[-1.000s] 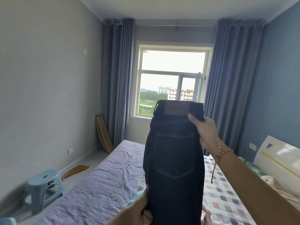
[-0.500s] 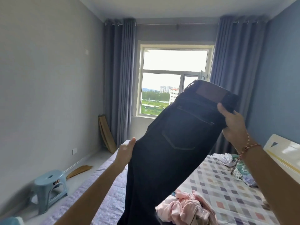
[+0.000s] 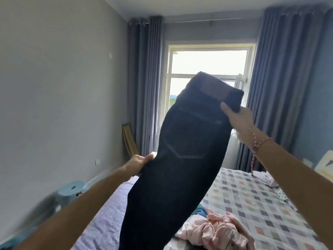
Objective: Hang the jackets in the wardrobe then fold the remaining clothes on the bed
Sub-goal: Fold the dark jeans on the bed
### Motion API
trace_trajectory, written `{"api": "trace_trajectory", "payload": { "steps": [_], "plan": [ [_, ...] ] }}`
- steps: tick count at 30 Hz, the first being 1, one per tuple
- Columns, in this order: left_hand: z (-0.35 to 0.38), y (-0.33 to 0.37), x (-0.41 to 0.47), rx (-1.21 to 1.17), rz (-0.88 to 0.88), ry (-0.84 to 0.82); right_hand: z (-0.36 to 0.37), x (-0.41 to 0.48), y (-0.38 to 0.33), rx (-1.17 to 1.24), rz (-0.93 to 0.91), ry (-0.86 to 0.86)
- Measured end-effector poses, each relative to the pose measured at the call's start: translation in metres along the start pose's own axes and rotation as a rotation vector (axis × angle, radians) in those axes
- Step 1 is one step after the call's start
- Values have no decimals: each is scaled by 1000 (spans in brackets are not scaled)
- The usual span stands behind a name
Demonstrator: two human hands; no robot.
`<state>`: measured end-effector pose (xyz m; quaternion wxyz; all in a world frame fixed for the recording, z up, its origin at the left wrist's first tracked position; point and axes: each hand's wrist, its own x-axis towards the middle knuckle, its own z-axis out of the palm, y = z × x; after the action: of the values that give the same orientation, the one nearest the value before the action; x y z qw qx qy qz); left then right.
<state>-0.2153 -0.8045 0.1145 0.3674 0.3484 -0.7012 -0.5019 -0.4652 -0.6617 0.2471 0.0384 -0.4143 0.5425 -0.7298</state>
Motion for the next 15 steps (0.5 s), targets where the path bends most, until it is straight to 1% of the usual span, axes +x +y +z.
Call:
{"api": "trace_trajectory", "payload": {
  "steps": [1, 2, 3, 4, 6, 8, 11, 12, 15],
  "plan": [
    [-6, -8, 6, 102, -24, 42, 11, -2, 10, -70, 21, -47],
    [-14, -11, 12, 138, -35, 137, 19, 0, 17, -99, 28, -66],
    [-28, -14, 16, 108, -51, 230, 27, 3, 22, -89, 45, -50],
    [-35, -16, 18, 63, -48, 279, 27, 4, 21, -39, 74, -15],
    [-48, -16, 21, 70, -49, 262, 35, 9, 21, 46, 139, 1],
    [-58, -15, 26, 100, -24, 242, 42, 14, 20, 48, 152, -39],
    [-72, -11, 24, -15, -13, 226, 55, 18, 12, 106, 158, -40],
    [-73, -12, 18, -56, -6, 184, 54, 17, 8, 133, 151, -46],
    [-81, -19, 15, -84, 38, -34, 56, 27, 10, 239, 139, -38]
  ]
}}
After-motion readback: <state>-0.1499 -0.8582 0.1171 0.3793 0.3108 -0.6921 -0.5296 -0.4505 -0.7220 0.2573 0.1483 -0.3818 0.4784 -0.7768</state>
